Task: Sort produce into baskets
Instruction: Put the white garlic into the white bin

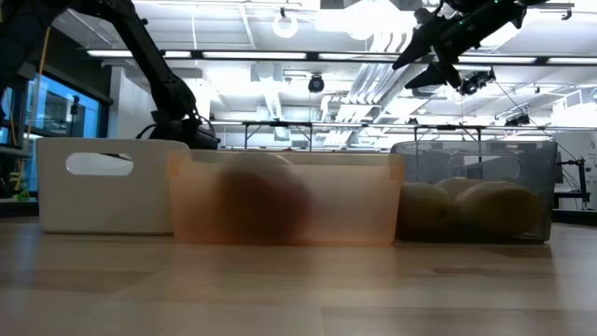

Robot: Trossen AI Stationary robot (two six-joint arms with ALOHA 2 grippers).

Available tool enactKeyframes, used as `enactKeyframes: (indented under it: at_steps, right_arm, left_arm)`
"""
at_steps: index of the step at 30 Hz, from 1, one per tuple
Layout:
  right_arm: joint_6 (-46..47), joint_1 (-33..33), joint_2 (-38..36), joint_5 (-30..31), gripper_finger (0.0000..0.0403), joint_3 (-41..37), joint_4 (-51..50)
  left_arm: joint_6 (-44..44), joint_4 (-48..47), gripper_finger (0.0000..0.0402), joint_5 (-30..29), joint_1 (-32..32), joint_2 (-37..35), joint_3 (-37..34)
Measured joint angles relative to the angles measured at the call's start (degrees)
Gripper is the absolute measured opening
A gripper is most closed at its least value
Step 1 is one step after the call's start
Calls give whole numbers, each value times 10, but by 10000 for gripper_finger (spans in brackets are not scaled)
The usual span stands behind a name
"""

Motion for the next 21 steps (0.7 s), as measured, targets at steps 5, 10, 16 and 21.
enactKeyframes:
  at_steps: [5, 10, 16, 21]
  right_arm:
    - [-2, 0, 0, 0, 291, 0, -10]
    - [-28, 0, 0, 1, 291, 0, -8]
    - [-36, 0, 0, 10, 291, 0, 15]
    - [-33, 0, 0, 9, 291, 0, 31]
  left_arm:
    - [-37, -21, 0, 74, -43, -16, -2]
    - [-76, -38, 0, 61, -120, -63, -2]
    - [-130, -98, 0, -70, -116, -103, -1]
    - [-63, -73, 0, -42, -51, -81, -2]
